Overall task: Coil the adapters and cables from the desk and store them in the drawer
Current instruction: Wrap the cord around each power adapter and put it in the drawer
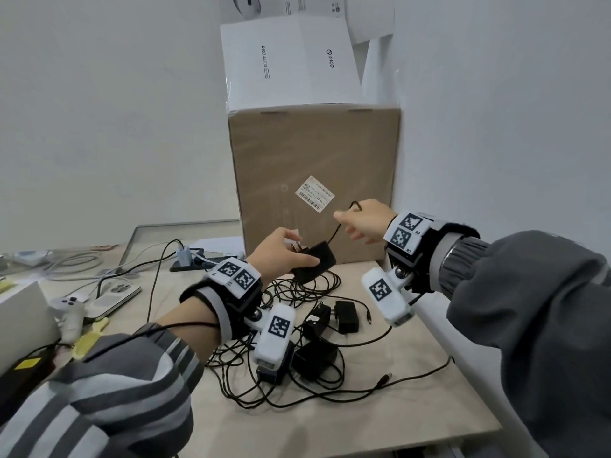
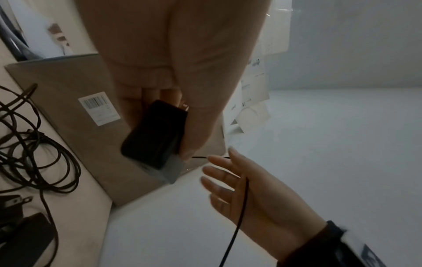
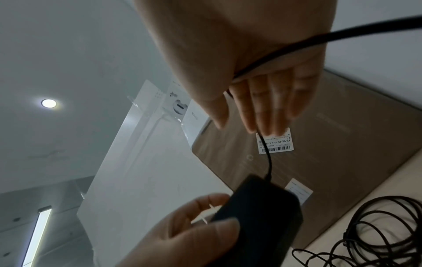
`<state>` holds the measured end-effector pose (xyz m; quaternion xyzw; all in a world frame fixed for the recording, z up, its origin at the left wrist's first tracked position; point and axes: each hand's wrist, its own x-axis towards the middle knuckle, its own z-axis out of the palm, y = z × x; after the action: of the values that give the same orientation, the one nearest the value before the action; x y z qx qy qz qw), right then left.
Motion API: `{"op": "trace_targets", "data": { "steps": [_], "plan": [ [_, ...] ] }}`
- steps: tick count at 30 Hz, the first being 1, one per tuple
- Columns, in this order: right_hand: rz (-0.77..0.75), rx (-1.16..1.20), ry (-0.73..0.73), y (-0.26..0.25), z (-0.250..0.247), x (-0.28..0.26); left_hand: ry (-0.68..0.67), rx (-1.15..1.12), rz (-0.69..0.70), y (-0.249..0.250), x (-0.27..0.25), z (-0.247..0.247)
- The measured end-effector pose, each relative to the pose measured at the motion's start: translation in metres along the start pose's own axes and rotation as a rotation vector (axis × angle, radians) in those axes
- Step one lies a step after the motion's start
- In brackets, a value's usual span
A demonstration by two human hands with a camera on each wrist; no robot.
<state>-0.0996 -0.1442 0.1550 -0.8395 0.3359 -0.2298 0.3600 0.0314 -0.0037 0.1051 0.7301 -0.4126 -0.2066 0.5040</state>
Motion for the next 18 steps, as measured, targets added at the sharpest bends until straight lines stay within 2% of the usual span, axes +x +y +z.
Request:
{"op": "trace_targets", "data": {
  "steps": [2,3,6,9,12,15,18],
  "plan": [
    [0.004,-0.103,-0.076,0.006,0.005,-0.002,-0.021,-0.097,0.026,0.001,0.0,0.005],
    [0.021,-0.067,-0.119,0.009,0.008,-0.003,-0.046,-0.153,0.032,0.003,-0.001,0.007],
    [0.041,0.238,-0.186,0.014,0.015,-0.009,-0.08,-0.279,0.057,0.005,-0.001,0.012],
    [-0.038,0.381,-0.095,0.016,0.016,-0.01,-0.004,-0.48,0.047,0.002,0.001,0.02],
    [-0.046,0.493,-0.04,0.019,0.017,-0.014,-0.029,-0.661,-0.032,-0.004,0.001,0.03],
    [-0.03,0.465,-0.084,0.028,0.014,-0.017,-0.063,-0.645,-0.154,-0.009,0.0,0.035],
    [0.039,0.297,-0.083,0.043,-0.001,-0.018,0.021,-0.572,-0.172,-0.017,0.004,0.03]
  ]
}}
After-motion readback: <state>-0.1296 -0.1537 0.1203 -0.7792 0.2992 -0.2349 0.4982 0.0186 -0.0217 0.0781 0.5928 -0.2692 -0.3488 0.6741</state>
